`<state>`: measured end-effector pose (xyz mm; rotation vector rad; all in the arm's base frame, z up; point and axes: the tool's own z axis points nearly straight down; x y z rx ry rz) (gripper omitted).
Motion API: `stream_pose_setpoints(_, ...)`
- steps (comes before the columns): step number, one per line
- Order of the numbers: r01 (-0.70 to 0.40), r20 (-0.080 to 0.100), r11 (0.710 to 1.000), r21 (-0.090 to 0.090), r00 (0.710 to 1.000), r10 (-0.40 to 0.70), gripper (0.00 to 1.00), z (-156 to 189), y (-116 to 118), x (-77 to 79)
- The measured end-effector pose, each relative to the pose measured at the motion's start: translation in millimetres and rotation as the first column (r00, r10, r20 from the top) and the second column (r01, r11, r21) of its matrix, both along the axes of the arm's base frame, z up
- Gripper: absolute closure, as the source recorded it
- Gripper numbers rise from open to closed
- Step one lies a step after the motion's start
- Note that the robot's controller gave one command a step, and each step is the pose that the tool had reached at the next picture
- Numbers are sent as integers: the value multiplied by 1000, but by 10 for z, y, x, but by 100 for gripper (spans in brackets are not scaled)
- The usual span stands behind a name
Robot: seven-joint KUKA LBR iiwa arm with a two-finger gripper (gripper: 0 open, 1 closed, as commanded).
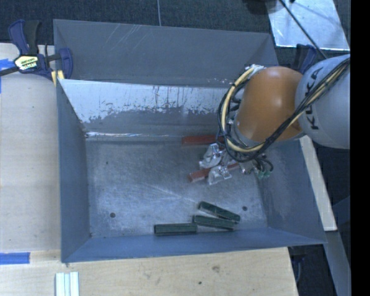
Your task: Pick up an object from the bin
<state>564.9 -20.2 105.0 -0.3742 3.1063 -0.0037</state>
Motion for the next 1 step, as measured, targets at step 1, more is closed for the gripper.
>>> stream_pose_setpoints(1,-114,-10,994,1,993,114,100,1164,12,-61)
